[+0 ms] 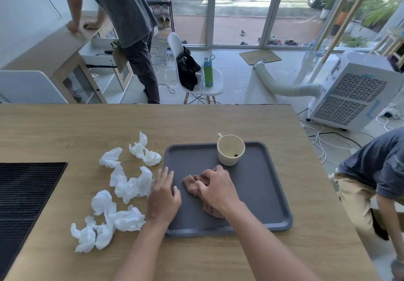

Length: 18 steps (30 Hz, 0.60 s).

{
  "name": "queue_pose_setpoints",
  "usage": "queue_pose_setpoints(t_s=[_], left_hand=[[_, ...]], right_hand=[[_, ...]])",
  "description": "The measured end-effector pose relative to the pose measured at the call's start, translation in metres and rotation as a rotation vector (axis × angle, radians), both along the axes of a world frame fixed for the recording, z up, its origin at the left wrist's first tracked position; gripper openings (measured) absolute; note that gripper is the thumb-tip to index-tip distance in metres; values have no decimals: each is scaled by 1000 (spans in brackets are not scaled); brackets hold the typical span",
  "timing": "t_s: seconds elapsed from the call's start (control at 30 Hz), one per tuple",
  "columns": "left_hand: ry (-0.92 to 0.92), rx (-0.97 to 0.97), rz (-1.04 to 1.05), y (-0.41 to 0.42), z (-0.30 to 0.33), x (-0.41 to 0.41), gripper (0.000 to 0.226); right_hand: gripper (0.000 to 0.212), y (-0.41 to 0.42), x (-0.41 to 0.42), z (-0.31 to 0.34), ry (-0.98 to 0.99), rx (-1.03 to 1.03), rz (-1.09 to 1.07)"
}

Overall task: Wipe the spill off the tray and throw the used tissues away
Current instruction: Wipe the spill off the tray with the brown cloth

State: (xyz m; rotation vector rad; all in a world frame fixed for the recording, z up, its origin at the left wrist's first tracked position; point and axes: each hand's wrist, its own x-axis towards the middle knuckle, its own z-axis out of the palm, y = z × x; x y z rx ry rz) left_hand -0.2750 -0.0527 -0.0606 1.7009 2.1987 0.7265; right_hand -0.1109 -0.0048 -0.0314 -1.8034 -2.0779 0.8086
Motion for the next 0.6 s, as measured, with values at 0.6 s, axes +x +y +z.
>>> queue_pose_setpoints(t_s=[0.6], left_hand=[[-454,18,-36,13,34,41,10]], right_hand=[[12,8,14,8,226,-170,-205]])
